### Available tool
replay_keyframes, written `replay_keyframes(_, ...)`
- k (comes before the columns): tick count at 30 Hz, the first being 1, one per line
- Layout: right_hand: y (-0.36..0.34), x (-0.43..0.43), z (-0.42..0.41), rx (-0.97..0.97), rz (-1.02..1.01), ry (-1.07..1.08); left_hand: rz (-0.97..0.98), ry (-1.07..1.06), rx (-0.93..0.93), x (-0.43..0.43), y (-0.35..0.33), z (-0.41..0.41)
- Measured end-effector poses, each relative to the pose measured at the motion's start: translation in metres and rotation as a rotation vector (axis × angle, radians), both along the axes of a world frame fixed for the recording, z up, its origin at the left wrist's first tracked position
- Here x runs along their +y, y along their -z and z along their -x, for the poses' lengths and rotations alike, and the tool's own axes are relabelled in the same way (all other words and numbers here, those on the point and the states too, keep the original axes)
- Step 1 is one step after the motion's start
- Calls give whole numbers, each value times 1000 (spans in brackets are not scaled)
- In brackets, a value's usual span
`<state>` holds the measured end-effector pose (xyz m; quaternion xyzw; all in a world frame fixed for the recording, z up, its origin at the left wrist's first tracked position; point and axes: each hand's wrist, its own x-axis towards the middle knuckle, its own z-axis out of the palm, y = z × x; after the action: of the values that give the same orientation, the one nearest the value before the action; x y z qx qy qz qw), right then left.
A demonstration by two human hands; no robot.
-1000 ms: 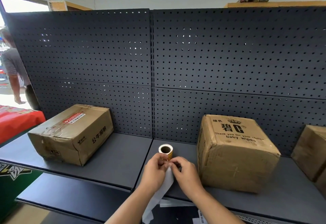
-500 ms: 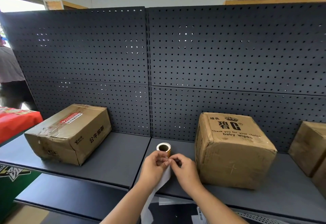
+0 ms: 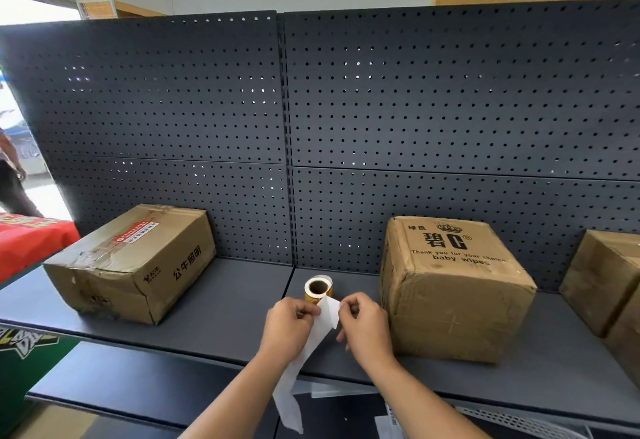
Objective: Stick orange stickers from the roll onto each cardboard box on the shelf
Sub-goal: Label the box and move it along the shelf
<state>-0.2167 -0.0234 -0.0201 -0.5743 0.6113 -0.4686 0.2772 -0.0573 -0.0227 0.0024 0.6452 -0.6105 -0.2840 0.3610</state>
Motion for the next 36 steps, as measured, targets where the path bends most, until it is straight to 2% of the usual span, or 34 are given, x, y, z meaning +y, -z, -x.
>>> replay_keyframes(6,-1,8,7,67,59,80,-29,-56,-123,0,6,-7)
replay_keyframes(12,1,14,9,137,158,123,-83,-57,-140,3,13,-10)
replay_keyframes(16,4,19,2,100,189,99,95,-45,-216,18,7,6)
replay_keyframes(18,1,23,0,75,217,99,174,-31,-82,26,0,17)
replay_keyframes(22,-13,33,-5,99,346,46,-14,64,448,37,-19,35)
replay_keyframes(26,-16,37,-9,314,421,38,-138,52,858,38,-28,41)
replay_keyframes(28,-17,37,-9,359,444,23,-186,-1,923,37,-29,39)
replay_keyframes(31,-22,41,-4,296,438,-47,-161,-40,906,35,-31,34)
replay_keyframes(34,-24,39,-1,80,372,-41,-64,-51,880,35,-33,31)
replay_keyframes(36,-30,36,-5,-186,197,-13,-15,-44,892,36,-36,30)
